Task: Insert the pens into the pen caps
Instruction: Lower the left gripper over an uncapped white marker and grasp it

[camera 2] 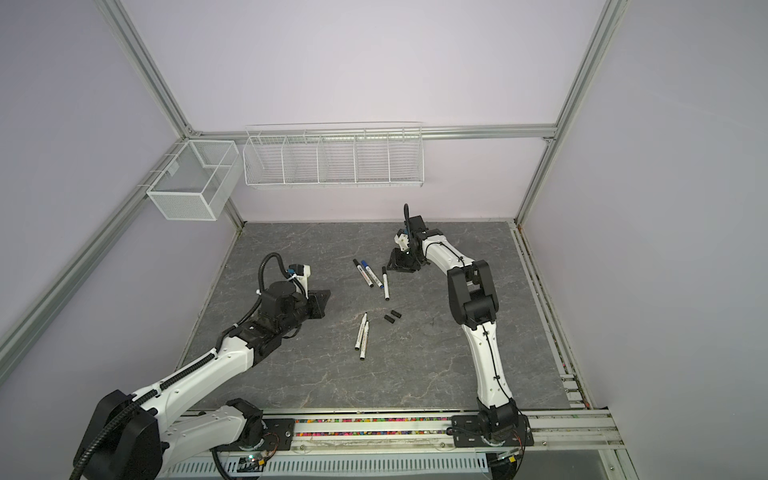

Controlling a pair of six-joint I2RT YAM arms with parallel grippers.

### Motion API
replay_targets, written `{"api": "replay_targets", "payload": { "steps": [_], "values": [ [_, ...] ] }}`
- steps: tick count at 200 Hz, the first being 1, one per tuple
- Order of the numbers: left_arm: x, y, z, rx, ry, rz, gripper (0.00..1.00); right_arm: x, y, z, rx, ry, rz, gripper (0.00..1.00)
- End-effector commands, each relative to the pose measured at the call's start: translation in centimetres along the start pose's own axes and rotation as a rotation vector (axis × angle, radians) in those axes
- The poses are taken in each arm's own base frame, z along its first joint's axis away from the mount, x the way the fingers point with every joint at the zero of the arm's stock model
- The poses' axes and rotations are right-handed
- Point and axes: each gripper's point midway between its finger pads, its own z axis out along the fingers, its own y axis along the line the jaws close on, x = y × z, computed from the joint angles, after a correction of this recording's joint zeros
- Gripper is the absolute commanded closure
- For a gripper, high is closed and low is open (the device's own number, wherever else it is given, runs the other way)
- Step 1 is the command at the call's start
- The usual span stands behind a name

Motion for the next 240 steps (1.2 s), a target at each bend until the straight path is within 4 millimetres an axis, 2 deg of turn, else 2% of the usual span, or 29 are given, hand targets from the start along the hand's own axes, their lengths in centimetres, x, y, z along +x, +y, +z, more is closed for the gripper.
{"api": "replay_targets", "payload": {
  "steps": [1, 26, 45, 61, 92, 123, 132, 184, 214, 240],
  "values": [
    [3.1, -0.1, 0.5, -0.027, 0.118, 0.075, 0.88, -0.9, 3.5, -5.2, -0.046, -0.149, -0.039, 0.56],
    [6.5, -1.7, 1.7, 0.028, 0.25, 0.121, 0.88, 2.3, 3.8, -6.5, -0.04, -0.157, -0.026, 0.57],
    [7.9, -2.8, 2.7, 0.059, 0.336, 0.178, 0.89, 4.4, 3.5, -6.5, -0.015, -0.135, -0.028, 0.57],
    [9.0, -3.3, 3.7, 0.079, 0.421, 0.19, 0.9, 5.4, 3.3, -6.3, -0.003, -0.113, -0.03, 0.58],
    [10.8, -3.4, 4.8, 0.076, 0.527, 0.208, 0.91, 5.6, 3.2, -6.5, 0.009, -0.109, -0.047, 0.58],
    [13.0, -3.8, 4.8, 0.085, 0.625, 0.249, 0.9, 5.4, 3.4, -6.8, 0.012, -0.115, -0.068, 0.58],
    [13.5, -3.9, 4.7, 0.08, 0.659, 0.26, 0.87, 5.3, 3.5, -6.9, 0.012, -0.116, -0.074, 0.58],
    [13.6, -2.9, 4.7, 0.001, 0.677, 0.267, 0.82, 5.5, 3.4, -7.0, 0.017, -0.114, -0.085, 0.59],
    [13.3, -2.8, 4.7, -0.013, 0.665, 0.269, 0.73, 5.7, 3.3, -7.0, 0.018, -0.109, -0.088, 0.6],
    [13.7, -2.8, 4.8, -0.018, 0.677, 0.28, 0.7, 5.7, 3.4, -7.1, 0.018, -0.11, -0.091, 0.6]
  ]
}}
